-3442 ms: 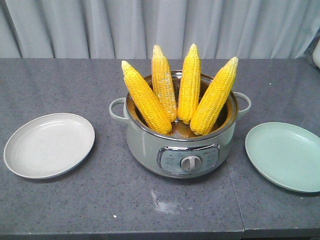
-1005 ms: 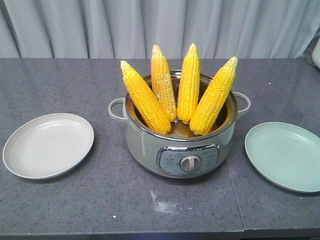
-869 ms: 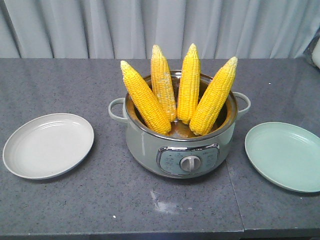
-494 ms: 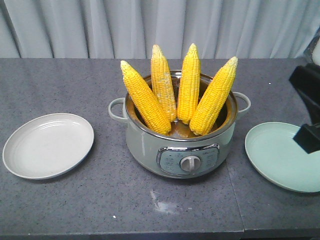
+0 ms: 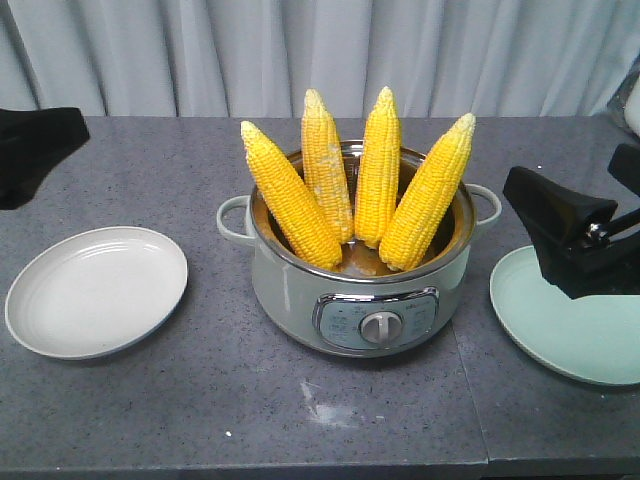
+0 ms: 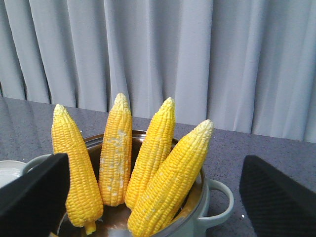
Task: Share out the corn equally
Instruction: 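Reach both grippers into the pot and grasp one corn cob each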
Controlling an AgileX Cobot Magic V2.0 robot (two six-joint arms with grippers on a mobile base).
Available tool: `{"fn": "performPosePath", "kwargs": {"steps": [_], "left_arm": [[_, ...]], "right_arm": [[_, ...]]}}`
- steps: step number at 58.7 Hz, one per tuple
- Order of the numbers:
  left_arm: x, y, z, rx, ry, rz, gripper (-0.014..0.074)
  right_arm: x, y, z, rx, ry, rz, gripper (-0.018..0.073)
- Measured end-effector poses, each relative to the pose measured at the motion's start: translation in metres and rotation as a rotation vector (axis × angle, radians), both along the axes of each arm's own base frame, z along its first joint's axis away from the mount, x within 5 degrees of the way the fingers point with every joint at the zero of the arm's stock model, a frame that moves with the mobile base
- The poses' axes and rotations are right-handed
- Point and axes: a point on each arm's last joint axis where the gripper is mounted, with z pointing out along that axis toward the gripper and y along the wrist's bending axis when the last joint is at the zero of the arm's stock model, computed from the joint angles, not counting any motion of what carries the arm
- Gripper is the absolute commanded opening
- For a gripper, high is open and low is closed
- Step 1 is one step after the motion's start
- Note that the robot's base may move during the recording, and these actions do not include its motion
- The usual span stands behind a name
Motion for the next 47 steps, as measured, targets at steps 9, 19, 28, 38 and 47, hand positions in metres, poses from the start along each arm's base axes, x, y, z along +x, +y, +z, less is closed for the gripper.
{"fn": "performPosePath", "kwargs": {"steps": [9,19,28,38,47], "left_arm": [[0.015,-0.006,-0.012,0.003,0.061,-0.007,0.0536],[0.019,-0.007,-0.015,0.008,0.075,-0.008,0.0536],[0.019,-0.007,-0.015,0.009,0.077,-0.008,0.0536],[0.019,-0.007,-0.016,0.009,0.082,-0.011,0.0536],[0.018,-0.008,-0.017,0.014,0.095,-0.017,0.0536]], "right_arm": [[0.016,0.001,0.007,-0.007,0.048,-0.051,0.0668],[0.058,0.012,0.017,-0.002,0.141,-0.119,0.0657],[0.101,0.026,0.007,-0.027,0.235,-0.151,0.0651],[0.139,0.039,-0.012,-0.047,0.331,-0.180,0.0648],[0.164,0.047,-0.029,-0.076,0.396,-0.207,0.0640]]}}
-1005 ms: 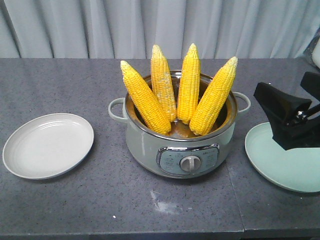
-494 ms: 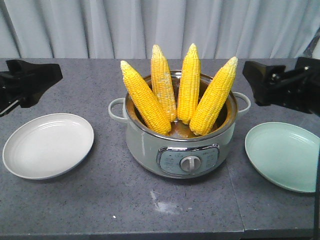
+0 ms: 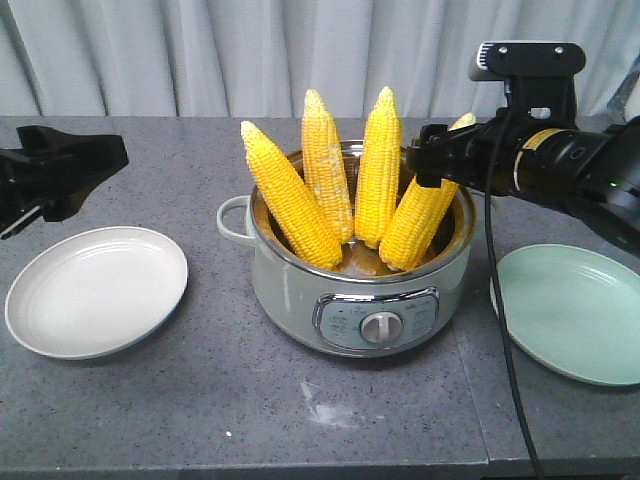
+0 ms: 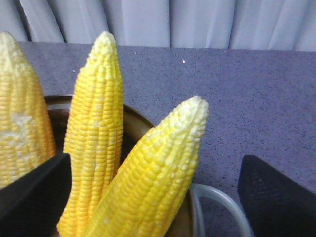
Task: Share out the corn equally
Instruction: 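Reach both grippers into the pot and grasp one corn cob each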
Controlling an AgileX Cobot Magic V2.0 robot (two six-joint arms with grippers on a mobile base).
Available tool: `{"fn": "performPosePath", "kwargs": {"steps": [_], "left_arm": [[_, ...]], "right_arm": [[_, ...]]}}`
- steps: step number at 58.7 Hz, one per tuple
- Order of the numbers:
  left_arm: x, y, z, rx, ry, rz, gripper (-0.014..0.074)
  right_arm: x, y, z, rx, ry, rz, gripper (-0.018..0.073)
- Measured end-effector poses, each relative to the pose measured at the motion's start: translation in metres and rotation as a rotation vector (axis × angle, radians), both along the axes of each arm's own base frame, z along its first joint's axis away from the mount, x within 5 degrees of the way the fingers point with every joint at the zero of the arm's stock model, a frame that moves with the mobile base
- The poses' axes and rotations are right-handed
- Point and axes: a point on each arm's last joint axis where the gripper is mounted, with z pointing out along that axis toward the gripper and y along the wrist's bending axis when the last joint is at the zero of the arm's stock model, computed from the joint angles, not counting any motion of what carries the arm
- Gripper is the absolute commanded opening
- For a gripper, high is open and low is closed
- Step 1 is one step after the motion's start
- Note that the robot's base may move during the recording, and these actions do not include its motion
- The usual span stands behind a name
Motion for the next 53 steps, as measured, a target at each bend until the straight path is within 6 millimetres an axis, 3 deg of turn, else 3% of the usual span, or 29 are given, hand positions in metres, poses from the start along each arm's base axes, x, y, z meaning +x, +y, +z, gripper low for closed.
{"fn": "performPosePath", "kwargs": {"steps": [11,18,37,46,53], "left_arm": [[-0.001,-0.001,-0.002,0.006,0.020,-0.010,0.0536],[-0.001,-0.001,-0.002,0.010,0.022,-0.011,0.0536],[-0.001,-0.001,-0.002,0.010,0.021,-0.011,0.0536],[-0.001,-0.001,-0.002,0.010,0.021,-0.011,0.0536],[0.000,-0.001,-0.003,0.011,0.024,-0.010,0.0536]], "right_arm": [[0.021,0.008,-0.014,-0.014,0.036,-0.005,0.0620],[0.027,0.010,-0.019,-0.020,0.049,-0.006,0.0527],[0.028,0.010,-0.019,-0.046,0.040,0.003,-0.0018],[0.024,0.008,-0.008,-0.068,-0.002,0.014,-0.0009],[0.009,0.001,0.021,-0.063,-0.085,0.017,-0.0009]]}}
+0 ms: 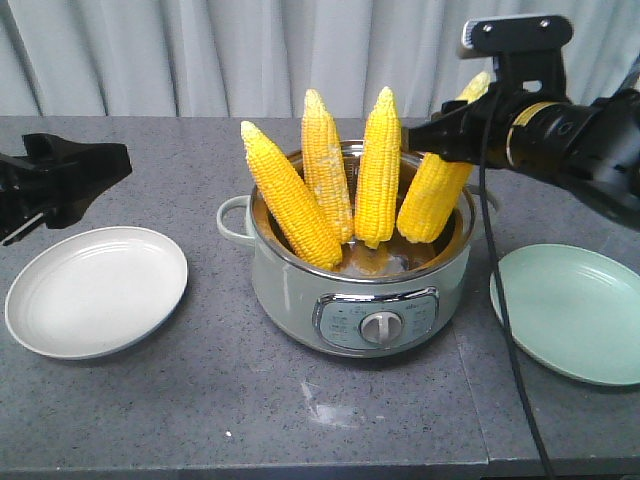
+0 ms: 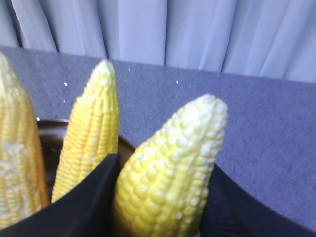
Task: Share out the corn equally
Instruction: 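Reach both grippers into the pot and grasp one corn cob each, then lift the corn cobs out and carry them over the plates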
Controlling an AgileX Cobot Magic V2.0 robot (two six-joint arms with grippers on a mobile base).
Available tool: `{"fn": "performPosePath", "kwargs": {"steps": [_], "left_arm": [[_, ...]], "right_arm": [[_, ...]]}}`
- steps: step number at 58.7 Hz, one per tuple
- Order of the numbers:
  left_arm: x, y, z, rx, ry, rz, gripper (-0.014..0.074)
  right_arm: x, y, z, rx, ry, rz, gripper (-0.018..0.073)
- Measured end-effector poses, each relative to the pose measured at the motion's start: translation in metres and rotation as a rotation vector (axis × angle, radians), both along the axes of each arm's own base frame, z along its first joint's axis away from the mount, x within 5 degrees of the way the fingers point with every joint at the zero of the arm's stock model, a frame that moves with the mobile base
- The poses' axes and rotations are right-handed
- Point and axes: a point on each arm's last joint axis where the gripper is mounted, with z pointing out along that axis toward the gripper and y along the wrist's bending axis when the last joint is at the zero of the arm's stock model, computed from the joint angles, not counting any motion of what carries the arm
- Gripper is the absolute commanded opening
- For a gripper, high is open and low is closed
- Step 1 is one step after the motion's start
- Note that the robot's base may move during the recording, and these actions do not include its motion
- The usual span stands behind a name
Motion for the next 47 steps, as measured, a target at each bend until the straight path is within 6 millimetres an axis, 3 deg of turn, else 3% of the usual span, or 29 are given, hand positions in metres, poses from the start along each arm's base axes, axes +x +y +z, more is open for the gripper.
{"fn": "performPosePath", "kwargs": {"steps": [12,20,26,37,47], "left_arm": [[0.022,-0.008,-0.005,-0.026,0.057,0.001,0.0536],[0.048,-0.017,-0.007,-0.013,0.081,-0.008,0.0536],[0.068,-0.029,0.000,-0.014,0.061,-0.043,0.0536],[0.101,-0.067,0.017,0.026,-0.033,-0.169,0.0536],[0.133,-0.093,-0.006,0.060,0.010,-0.211,0.0536]], "right_arm": [[-0.050,-0.022,0.069,0.016,-0.208,-0.008,-0.0009],[-0.106,-0.052,0.117,0.017,-0.354,-0.088,-0.0008],[-0.147,-0.074,0.140,0.004,-0.434,-0.157,-0.0008],[-0.193,-0.100,0.156,-0.038,-0.490,-0.242,-0.0006],[-0.211,-0.113,0.157,-0.092,-0.477,-0.299,-0.0005]]}}
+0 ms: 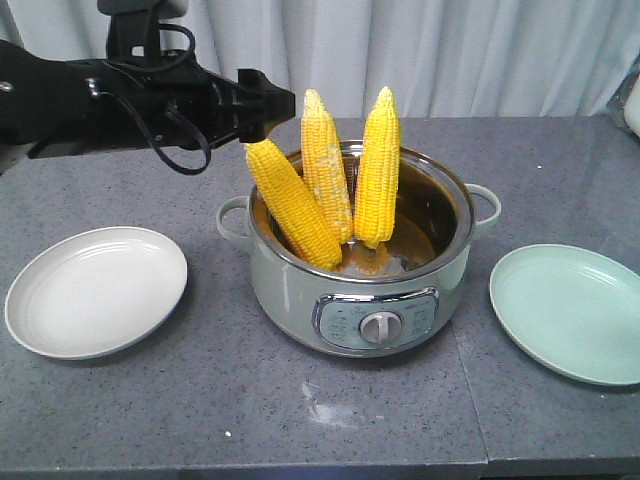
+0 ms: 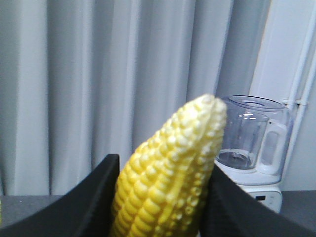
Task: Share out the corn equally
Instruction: 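Lift the corn cobs out and carry them over the plates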
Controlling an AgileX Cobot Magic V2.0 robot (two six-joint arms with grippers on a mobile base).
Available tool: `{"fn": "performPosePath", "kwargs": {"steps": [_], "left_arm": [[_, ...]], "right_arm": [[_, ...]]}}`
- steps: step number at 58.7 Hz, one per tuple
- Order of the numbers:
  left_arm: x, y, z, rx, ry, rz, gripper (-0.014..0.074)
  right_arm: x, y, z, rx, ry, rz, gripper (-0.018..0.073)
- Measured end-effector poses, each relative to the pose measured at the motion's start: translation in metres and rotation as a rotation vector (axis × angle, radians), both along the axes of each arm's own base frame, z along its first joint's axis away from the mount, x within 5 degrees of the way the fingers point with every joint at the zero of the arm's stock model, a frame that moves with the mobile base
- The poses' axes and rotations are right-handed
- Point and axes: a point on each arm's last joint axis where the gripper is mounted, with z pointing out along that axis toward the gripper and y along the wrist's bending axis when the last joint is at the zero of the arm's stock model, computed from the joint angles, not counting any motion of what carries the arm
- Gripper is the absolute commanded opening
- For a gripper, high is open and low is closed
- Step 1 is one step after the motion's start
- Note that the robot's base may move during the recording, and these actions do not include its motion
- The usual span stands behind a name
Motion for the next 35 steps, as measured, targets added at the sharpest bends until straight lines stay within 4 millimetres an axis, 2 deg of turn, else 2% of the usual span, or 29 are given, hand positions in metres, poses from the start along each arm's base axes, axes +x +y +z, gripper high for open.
{"fn": "performPosePath", "kwargs": {"steps": [7,12,22,35], "left_arm": [[0.014,-0.006,-0.012,0.013,0.023,0.001,0.0536],[0.021,-0.008,-0.014,0.013,0.014,0.010,0.0536],[0.026,-0.007,-0.012,0.003,-0.029,0.046,0.0536],[0.031,-0.009,-0.020,0.011,-0.015,0.050,0.0536]], "right_arm": [[-0.002,-0.004,-0.002,-0.011,0.032,-0.036,-0.0005],[-0.002,-0.005,-0.003,-0.025,0.043,-0.045,-0.0005],[-0.002,-0.005,-0.004,-0.033,0.048,-0.048,-0.0005],[-0.002,-0.005,-0.004,-0.037,0.049,-0.049,-0.0005]]}}
